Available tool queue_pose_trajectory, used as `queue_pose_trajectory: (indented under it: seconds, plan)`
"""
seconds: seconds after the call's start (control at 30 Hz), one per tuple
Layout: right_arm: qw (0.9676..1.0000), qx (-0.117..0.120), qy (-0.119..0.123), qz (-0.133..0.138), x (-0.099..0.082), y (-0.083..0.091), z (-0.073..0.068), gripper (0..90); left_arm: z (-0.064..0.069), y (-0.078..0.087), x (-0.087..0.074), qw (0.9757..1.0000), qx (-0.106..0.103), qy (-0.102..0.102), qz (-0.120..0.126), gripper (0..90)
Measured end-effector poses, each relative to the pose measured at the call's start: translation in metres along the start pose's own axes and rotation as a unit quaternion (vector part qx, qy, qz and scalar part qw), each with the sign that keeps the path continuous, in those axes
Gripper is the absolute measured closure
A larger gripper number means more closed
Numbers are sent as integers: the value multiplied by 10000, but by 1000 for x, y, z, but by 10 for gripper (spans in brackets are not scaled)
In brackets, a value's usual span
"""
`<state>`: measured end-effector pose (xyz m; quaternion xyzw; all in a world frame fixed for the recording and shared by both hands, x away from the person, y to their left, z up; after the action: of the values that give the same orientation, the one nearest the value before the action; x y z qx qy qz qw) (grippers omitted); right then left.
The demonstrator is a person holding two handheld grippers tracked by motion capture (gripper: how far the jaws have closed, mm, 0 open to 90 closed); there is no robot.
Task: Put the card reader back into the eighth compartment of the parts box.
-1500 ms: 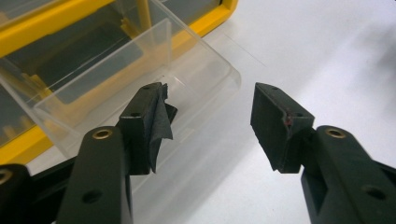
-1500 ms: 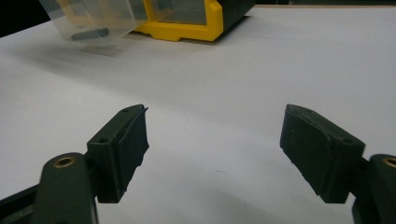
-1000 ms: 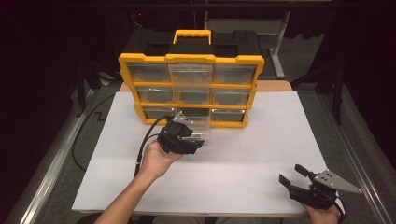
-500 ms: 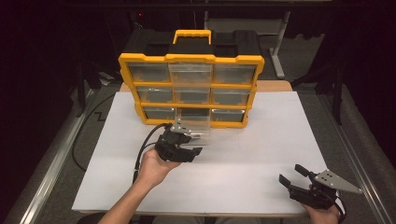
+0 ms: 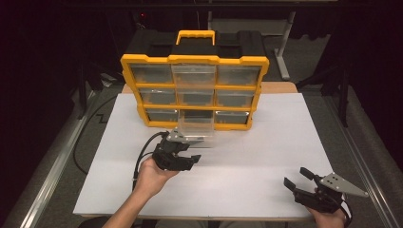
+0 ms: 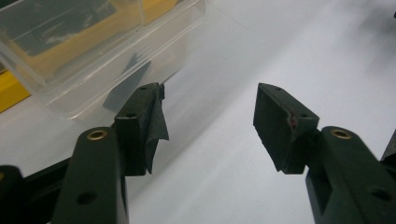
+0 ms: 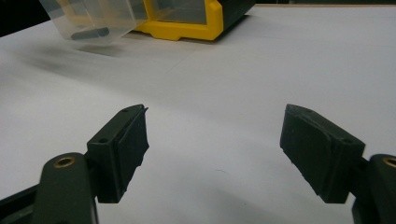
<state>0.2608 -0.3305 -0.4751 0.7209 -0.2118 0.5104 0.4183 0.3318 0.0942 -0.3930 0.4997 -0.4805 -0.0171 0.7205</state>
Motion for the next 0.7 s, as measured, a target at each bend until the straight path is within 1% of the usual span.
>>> queue_pose_trajectory:
  seconds: [0.1,0.7]
  plan:
    - [10000,1,-11,-2,0,0,0,235,-1,0,-4,10000,20,62,58,424]
    - [10000,-8,-2,-7,0,0,0,235,-10,6,-23,9995,124,252,113,413]
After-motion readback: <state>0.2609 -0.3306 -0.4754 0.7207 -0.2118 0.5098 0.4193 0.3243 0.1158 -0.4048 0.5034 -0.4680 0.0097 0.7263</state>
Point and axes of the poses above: each handheld gripper's, and its own axes: y roughly backward along the jaws, x roughly out of its top, z roughly to its right, the point moved 2 cm from there along -y, roughly forward along the jaws, and after that the axes turned 5 degrees about x, right-handed, at the moved point
